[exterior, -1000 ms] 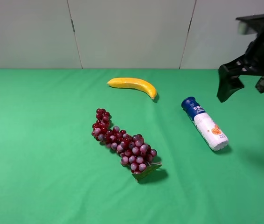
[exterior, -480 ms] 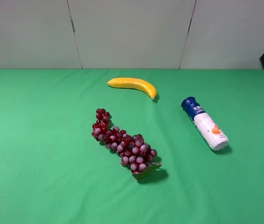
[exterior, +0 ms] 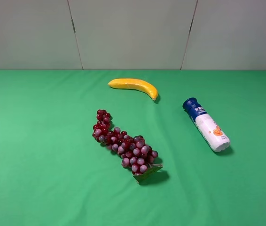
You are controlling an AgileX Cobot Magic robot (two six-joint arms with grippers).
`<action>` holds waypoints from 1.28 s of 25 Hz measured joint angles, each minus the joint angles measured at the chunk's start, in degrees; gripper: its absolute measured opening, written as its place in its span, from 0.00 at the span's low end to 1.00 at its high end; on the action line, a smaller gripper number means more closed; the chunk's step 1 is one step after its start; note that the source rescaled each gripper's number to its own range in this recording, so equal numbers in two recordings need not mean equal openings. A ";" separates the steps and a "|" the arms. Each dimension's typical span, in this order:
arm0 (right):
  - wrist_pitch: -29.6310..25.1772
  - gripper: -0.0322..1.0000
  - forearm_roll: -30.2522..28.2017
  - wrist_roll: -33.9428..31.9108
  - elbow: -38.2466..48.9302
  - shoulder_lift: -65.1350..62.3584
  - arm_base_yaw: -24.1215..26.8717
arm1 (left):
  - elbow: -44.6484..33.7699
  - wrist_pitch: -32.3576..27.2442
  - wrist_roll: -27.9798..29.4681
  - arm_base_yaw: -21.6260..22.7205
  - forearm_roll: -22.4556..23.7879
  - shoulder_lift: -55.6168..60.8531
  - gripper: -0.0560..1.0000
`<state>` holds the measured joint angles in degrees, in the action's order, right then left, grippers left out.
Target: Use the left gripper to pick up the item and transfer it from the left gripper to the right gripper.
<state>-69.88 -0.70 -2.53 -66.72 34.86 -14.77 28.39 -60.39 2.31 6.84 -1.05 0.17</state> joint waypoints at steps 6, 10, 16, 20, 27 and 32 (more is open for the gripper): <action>0.00 1.00 0.00 0.00 3.36 -8.00 0.00 | 0.00 0.00 0.00 0.00 0.00 0.00 0.98; -0.06 1.00 0.00 0.00 11.59 -13.31 0.00 | 0.00 0.00 0.00 0.00 0.00 0.00 0.98; 1.22 1.00 0.70 0.00 23.62 -20.58 0.00 | 0.00 0.00 0.00 0.00 0.00 0.00 0.98; 4.87 1.00 1.79 -0.07 29.96 -26.85 0.00 | 0.00 0.00 0.00 0.00 0.00 0.00 0.98; 9.91 1.00 1.11 -2.38 37.42 -34.97 0.00 | 0.00 0.00 0.00 0.00 0.00 0.00 0.98; 10.63 1.00 0.25 -2.38 38.00 -35.04 0.00 | 0.00 0.00 0.00 0.00 0.00 0.00 0.98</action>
<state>-59.25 -0.45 -4.91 -28.71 -0.18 -14.77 28.39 -60.39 2.31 6.84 -1.05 0.17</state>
